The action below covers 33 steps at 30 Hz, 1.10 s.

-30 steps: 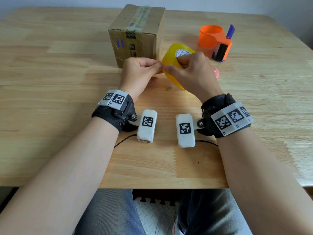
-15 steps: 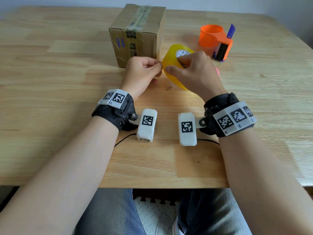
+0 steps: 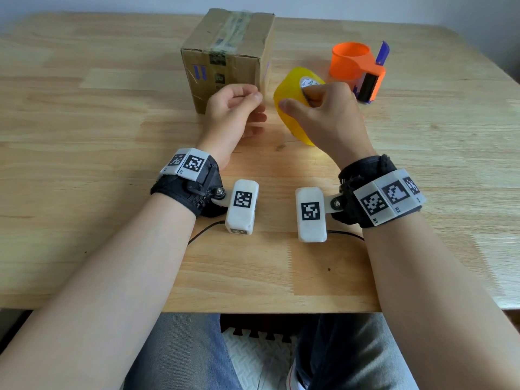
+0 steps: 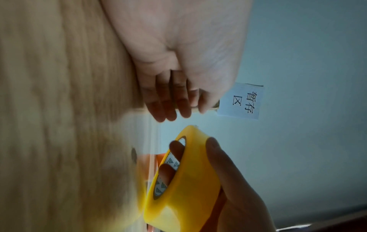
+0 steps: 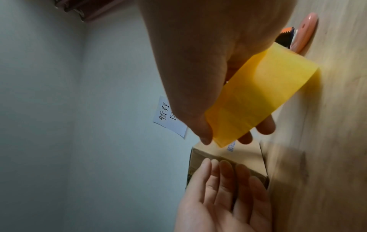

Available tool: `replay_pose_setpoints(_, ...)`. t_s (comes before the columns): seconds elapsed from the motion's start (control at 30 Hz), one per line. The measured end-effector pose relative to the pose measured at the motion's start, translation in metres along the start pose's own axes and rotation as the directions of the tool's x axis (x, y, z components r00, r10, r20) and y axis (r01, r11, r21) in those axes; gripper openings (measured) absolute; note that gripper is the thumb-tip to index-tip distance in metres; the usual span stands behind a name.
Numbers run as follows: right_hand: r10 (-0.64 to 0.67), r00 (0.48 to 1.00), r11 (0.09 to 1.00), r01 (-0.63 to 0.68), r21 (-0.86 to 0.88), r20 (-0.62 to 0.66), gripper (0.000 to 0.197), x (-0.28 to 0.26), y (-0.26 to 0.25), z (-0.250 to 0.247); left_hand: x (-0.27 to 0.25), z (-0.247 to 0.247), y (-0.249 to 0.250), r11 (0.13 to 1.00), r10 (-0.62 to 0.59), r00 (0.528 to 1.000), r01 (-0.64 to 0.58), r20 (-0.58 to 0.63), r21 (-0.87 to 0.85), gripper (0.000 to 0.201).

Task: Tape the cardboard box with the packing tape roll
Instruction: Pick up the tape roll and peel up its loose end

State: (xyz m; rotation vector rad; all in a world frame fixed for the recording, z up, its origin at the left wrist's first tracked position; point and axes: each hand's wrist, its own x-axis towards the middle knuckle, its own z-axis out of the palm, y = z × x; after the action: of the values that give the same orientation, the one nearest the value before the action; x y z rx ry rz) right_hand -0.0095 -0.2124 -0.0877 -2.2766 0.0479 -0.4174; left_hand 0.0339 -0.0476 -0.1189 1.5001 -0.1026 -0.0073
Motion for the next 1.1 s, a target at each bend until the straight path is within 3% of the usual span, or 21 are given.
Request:
replay_pose_setpoints(0.07, 0.009, 1.0, 0.99, -0.008, 0.143, -0.008, 0.05, 0.002, 0.001, 0.0, 0.0, 0.0, -0.001, 1.0, -0.015, 0.996, 0.016, 0.085, -0.016, 0.019)
replay_pose_setpoints(0.13, 0.04, 0.999, 0.955, -0.038, 0.294, 0.0, 0.039, 0.003, -0.002, 0.001, -0.003, 0.001, -0.001, 0.999, 0.038, 0.983, -0.043, 0.179, 0.024, 0.032)
replay_pose_setpoints(0.2, 0.05, 0.998, 0.896, -0.056, 0.44, 0.025, 0.034, 0.003, -0.005, 0.002, -0.006, 0.002, 0.002, 0.992, 0.117, 0.975, -0.122, 0.19, 0.015, 0.038)
replay_pose_setpoints(0.3, 0.081, 0.988, 0.785, -0.144, 0.602, 0.131, 0.041, 0.003, -0.003, -0.001, -0.006, -0.002, 0.006, 0.967, 0.252, 0.956, -0.244, 0.153, -0.069, 0.031)
replay_pose_setpoints(0.37, 0.061, 0.993, 0.825, -0.108, 0.555, 0.103, 0.04, 0.005, -0.002, -0.006, -0.006, -0.005, 0.006, 0.957, 0.291, 0.949, -0.289, 0.117, -0.034, 0.025)
replay_pose_setpoints(0.43, -0.019, 1.0, 0.891, 0.012, 0.453, 0.012, 0.036, 0.007, 0.002, -0.009, -0.006, -0.006, 0.006, 0.946, 0.32, 0.941, -0.323, 0.109, 0.018, 0.019)
replay_pose_setpoints(0.6, -0.113, 0.992, 0.929, 0.125, 0.347, -0.053, 0.032, 0.011, 0.006, -0.012, -0.008, -0.008, 0.01, 0.9, 0.404, 0.9, -0.423, 0.163, 0.108, 0.019)
replay_pose_setpoints(0.7, -0.134, 0.989, 0.922, 0.15, 0.356, -0.068, 0.028, 0.011, 0.006, -0.012, -0.006, -0.01, 0.011, 0.867, 0.438, 0.879, -0.468, 0.188, 0.171, 0.042)
replay_pose_setpoints(0.93, -0.159, 0.979, 0.902, 0.196, 0.386, -0.127, 0.012, 0.011, 0.005, -0.012, -0.008, -0.009, 0.011, 0.851, 0.478, 0.842, -0.514, 0.248, 0.106, 0.022)
replay_pose_setpoints(1.0, -0.197, 0.97, 0.895, 0.236, 0.378, -0.139, 0.007, 0.01, 0.003, -0.012, -0.009, -0.008, 0.011, 0.859, 0.467, 0.85, -0.502, 0.245, 0.103, 0.028)
replay_pose_setpoints(1.1, -0.211, 0.964, 0.896, 0.257, 0.363, -0.164, 0.008, 0.01, 0.004, -0.011, -0.006, -0.008, 0.008, 0.868, 0.444, 0.86, -0.482, 0.25, 0.118, 0.018)
